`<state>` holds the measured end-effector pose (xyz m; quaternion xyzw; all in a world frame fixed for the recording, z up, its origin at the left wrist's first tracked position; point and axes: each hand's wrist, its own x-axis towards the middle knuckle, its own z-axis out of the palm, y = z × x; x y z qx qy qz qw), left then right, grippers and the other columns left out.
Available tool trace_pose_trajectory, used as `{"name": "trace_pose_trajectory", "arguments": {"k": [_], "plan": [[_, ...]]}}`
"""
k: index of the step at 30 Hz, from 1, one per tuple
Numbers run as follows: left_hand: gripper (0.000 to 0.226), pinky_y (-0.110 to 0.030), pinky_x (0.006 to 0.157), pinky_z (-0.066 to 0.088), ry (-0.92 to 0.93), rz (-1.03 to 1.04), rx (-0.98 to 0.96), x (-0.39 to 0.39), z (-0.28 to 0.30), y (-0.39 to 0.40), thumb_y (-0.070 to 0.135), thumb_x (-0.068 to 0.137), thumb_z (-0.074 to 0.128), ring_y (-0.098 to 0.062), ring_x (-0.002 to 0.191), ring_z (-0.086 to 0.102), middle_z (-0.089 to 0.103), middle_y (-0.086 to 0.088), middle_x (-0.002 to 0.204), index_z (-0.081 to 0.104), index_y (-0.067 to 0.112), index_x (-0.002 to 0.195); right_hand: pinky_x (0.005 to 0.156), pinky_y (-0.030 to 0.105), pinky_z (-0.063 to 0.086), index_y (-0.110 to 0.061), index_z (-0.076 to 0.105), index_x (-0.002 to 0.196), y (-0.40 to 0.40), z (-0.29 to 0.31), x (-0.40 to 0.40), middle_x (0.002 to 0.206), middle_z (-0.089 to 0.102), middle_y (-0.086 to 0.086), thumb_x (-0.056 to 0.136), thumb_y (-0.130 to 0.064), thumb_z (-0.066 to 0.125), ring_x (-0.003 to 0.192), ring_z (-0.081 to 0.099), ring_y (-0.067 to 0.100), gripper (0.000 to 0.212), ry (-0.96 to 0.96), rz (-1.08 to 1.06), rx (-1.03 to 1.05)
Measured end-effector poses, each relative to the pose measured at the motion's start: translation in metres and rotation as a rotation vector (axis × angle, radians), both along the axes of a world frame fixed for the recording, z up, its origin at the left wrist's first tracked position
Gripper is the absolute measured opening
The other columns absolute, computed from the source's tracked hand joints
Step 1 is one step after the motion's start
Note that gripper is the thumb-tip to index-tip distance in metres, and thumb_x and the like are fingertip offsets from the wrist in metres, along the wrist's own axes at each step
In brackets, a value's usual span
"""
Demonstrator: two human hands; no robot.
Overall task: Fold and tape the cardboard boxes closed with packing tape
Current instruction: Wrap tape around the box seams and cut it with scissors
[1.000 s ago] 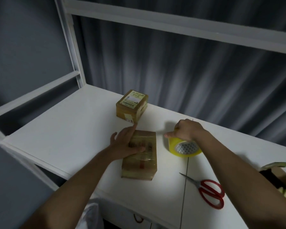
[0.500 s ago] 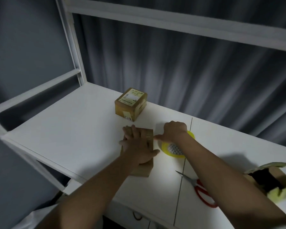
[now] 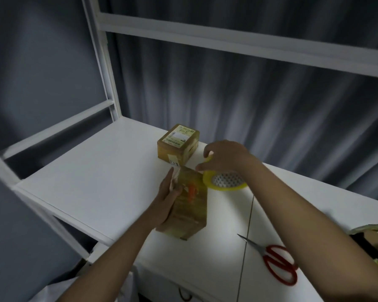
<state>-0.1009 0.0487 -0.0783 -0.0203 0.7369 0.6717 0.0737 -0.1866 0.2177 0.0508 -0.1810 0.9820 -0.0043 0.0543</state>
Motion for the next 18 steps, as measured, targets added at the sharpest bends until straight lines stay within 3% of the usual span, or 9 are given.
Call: {"name": "trace_pose_trajectory", "arguments": {"k": [2, 4, 6, 7, 9, 11, 12, 15, 18], "plan": [[0.050, -0.033, 0.107, 0.039, -0.007, -0.028, 0.011, -0.004, -0.007, -0.010, 0.046, 0.092, 0.050, -0.012, 0.131, 0.040, 0.033, 0.008, 0.146, 0.020, 0.051, 0.131, 0.074, 0.030, 0.048, -0.033, 0.061, 0.113, 0.010, 0.008, -0.002, 0.101, 0.054, -0.012, 0.075, -0.065, 0.063, 0.090, 0.053, 0.012, 0.050, -0.085, -0.007, -0.249], [0.049, -0.025, 0.106, 0.040, 0.001, -0.047, -0.028, -0.007, -0.003, -0.022, 0.025, 0.096, 0.047, -0.002, 0.127, 0.043, 0.036, 0.010, 0.145, 0.022, 0.048, 0.132, 0.079, 0.033, 0.055, -0.029, 0.068, 0.101, 0.020, 0.003, -0.001, 0.098, 0.065, -0.010, 0.077, -0.055, 0.069, 0.090, 0.063, 0.014, 0.036, -0.197, -0.011, -0.674], [0.054, -0.004, 0.087, 0.041, 0.006, -0.051, -0.118, -0.013, 0.010, -0.028, 0.003, 0.094, 0.042, 0.018, 0.104, 0.046, 0.041, 0.022, 0.126, 0.024, 0.043, 0.125, 0.081, 0.034, 0.056, -0.023, 0.071, 0.094, 0.021, -0.007, 0.001, 0.094, 0.070, -0.003, 0.080, -0.043, 0.070, 0.090, 0.068, 0.018, 0.025, -0.268, -0.029, -0.989], [0.055, 0.002, 0.077, 0.038, 0.012, -0.071, -0.189, -0.016, 0.017, -0.028, -0.005, 0.094, 0.039, 0.020, 0.094, 0.044, 0.039, 0.026, 0.113, 0.022, 0.039, 0.122, 0.079, 0.033, 0.055, -0.021, 0.071, 0.093, 0.018, -0.010, 0.002, 0.092, 0.070, -0.002, 0.082, -0.041, 0.070, 0.090, 0.068, 0.019, 0.023, -0.278, -0.040, -1.032], [0.054, -0.001, 0.084, 0.036, 0.017, -0.088, -0.341, -0.018, 0.029, -0.022, 0.005, 0.094, 0.046, 0.007, 0.107, 0.044, 0.040, 0.019, 0.119, 0.018, 0.032, 0.132, 0.076, 0.032, 0.055, -0.022, 0.070, 0.092, 0.011, -0.014, 0.002, 0.092, 0.071, -0.001, 0.083, -0.042, 0.069, 0.087, 0.069, 0.019, 0.022, -0.297, -0.085, -1.006], [0.084, -0.028, 0.106, 0.034, -0.031, -0.087, -0.515, -0.019, 0.028, -0.018, 0.046, 0.083, 0.059, -0.018, 0.135, 0.030, 0.024, 0.004, 0.148, 0.009, 0.025, 0.147, 0.078, 0.035, 0.056, -0.022, 0.069, 0.091, 0.007, -0.013, 0.000, 0.091, 0.071, 0.000, 0.082, -0.046, 0.067, 0.084, 0.070, 0.019, 0.025, -0.313, -0.141, -0.958], [0.102, -0.039, 0.109, 0.032, -0.035, -0.073, -0.571, -0.017, 0.026, -0.016, 0.060, 0.073, 0.064, -0.023, 0.139, 0.023, 0.014, 0.002, 0.153, 0.005, 0.024, 0.149, 0.078, 0.036, 0.056, -0.020, 0.069, 0.091, 0.005, -0.013, 0.000, 0.090, 0.072, 0.001, 0.081, -0.050, 0.067, 0.083, 0.070, 0.019, 0.031, -0.313, -0.165, -0.944], [0.119, -0.048, 0.109, 0.032, -0.032, -0.017, -0.588, -0.017, 0.016, -0.018, 0.070, 0.062, 0.069, -0.025, 0.140, 0.022, 0.009, 0.004, 0.154, 0.002, 0.024, 0.150, 0.069, 0.033, 0.054, -0.009, 0.070, 0.086, 0.007, -0.013, 0.001, 0.082, 0.072, 0.003, 0.072, -0.066, 0.066, 0.077, 0.069, 0.019, 0.058, -0.237, -0.218, -0.862], [0.120, -0.051, 0.107, 0.035, -0.043, -0.025, -0.602, -0.019, 0.010, -0.026, 0.075, 0.059, 0.065, -0.024, 0.137, 0.028, 0.010, 0.007, 0.153, 0.003, 0.028, 0.149, 0.058, 0.027, 0.042, -0.009, 0.064, 0.070, 0.032, -0.019, 0.005, 0.066, 0.062, 0.001, 0.067, -0.070, 0.067, 0.067, 0.060, 0.019, 0.061, -0.124, -0.257, -0.575]]}}
